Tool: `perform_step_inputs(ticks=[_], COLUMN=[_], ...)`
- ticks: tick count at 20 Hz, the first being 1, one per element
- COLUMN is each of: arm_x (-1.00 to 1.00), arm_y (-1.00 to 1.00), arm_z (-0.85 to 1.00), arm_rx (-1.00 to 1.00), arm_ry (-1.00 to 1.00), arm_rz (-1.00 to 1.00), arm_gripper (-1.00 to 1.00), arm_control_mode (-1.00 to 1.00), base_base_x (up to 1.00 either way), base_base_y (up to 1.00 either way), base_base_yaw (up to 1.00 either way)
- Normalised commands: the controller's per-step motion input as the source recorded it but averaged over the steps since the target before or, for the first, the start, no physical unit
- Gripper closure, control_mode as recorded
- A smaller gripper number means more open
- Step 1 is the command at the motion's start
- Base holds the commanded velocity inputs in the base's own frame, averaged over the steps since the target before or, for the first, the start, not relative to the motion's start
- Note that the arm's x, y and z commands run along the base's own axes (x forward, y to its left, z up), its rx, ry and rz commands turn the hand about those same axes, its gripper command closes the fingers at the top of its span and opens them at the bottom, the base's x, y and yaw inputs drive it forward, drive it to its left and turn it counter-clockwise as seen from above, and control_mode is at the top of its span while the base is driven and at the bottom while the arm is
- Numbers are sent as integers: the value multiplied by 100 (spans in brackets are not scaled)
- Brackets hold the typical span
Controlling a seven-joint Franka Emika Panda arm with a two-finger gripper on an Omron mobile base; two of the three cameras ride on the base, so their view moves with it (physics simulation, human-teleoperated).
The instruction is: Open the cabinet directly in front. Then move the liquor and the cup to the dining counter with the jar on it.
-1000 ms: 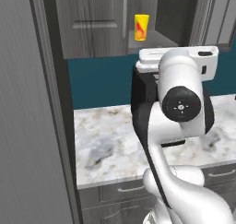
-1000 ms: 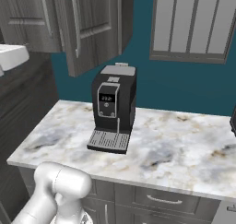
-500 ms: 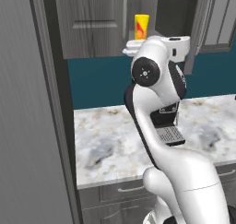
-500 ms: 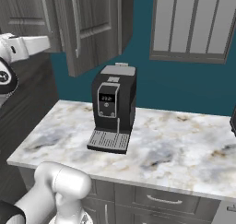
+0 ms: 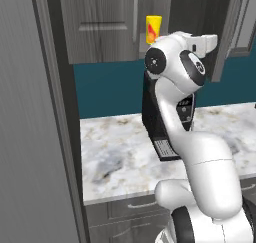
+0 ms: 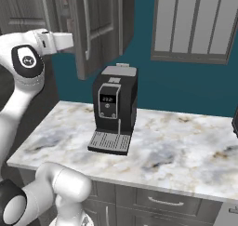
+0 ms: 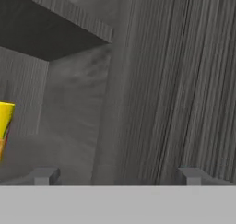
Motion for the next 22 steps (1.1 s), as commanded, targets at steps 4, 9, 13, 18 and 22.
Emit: perform_step_inputs(ticks=[4,9,13,18,22], arm_x=[6,8,-1,-23,-24], arm_y=[-100,-100,-14,75,95], arm_z=[0,0,1,0,7], arm_rx=[0,1,0,-1,3], arm_ry=[0,-2,-5,-8,-4], arm_rz=[-19,-8,1,26,47], arm_gripper=[-100,-100,-100,-100,-100], arm_control_mode=[-100,-100,-100,-100,-100], base_base_x=[0,0,0,0,0], base_base_y=[0,0,0,0,0], base_base_yaw=[0,0,0,0,0])
